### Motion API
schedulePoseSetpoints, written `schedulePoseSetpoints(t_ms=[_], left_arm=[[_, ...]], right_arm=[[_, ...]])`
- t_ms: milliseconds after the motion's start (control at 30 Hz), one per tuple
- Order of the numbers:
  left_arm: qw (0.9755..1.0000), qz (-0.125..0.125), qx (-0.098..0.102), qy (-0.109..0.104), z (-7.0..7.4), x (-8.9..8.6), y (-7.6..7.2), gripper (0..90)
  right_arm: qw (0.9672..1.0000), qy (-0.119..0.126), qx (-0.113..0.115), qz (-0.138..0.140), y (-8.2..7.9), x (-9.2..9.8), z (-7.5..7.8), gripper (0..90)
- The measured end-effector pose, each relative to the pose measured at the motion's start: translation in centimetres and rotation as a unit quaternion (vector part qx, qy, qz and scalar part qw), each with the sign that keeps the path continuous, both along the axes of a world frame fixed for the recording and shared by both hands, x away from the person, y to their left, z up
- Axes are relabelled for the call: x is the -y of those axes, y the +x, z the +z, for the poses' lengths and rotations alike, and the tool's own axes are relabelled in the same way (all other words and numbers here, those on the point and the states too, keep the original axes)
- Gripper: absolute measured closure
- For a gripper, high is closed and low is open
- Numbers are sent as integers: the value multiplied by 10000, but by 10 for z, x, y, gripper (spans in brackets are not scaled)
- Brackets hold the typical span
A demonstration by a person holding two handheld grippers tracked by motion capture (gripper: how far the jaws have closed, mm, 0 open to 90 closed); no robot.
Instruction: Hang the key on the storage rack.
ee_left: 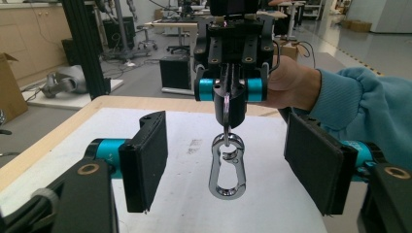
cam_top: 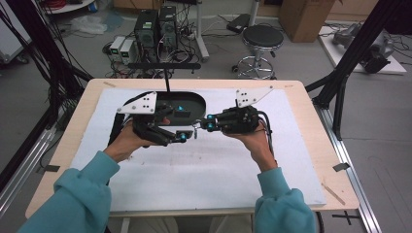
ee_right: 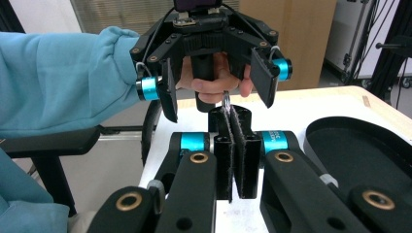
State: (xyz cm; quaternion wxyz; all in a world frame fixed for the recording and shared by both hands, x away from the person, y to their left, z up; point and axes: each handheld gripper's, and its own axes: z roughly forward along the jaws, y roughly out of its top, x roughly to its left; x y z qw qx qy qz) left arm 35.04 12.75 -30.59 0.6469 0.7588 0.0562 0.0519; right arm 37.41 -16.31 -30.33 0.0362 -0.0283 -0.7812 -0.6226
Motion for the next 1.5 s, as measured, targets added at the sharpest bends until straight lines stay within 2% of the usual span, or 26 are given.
schedulePoseSetpoints(t_ms=[100,267,300,333,367,567,667,867,1167,1333,1500], left_arm=[[10000,-23,-3,6,0,0,1,362],[10000,-64,-39,-20,1,-2,2,432],[10000,-72,-62,-28,2,-2,2,468],[9999,-70,-90,-40,2,-2,3,468],[9999,-91,-138,-48,2,-3,3,517],[9996,-61,-271,48,1,-2,4,591],[9994,-91,-318,22,1,-1,4,652],[9995,-120,-296,66,2,-1,4,745],[9995,-100,-274,112,2,-1,4,809],[9993,-106,-325,132,2,0,4,851],[9994,-124,-278,141,2,-1,4,872]], right_arm=[[10000,84,16,-5,0,-1,-1,890],[10000,69,2,8,0,-2,-2,890],[10000,79,19,15,0,-2,-2,891],[10000,79,19,15,0,-2,-2,891],[9999,90,18,47,1,-2,-2,890],[9999,123,-13,52,1,-2,-2,890],[9999,133,5,91,2,-3,-3,890],[9999,128,-5,105,2,-5,-4,890],[9999,103,-22,122,2,-5,-4,890],[9999,74,-12,135,2,-7,-5,890],[9999,67,-1,139,3,-8,-6,890]])
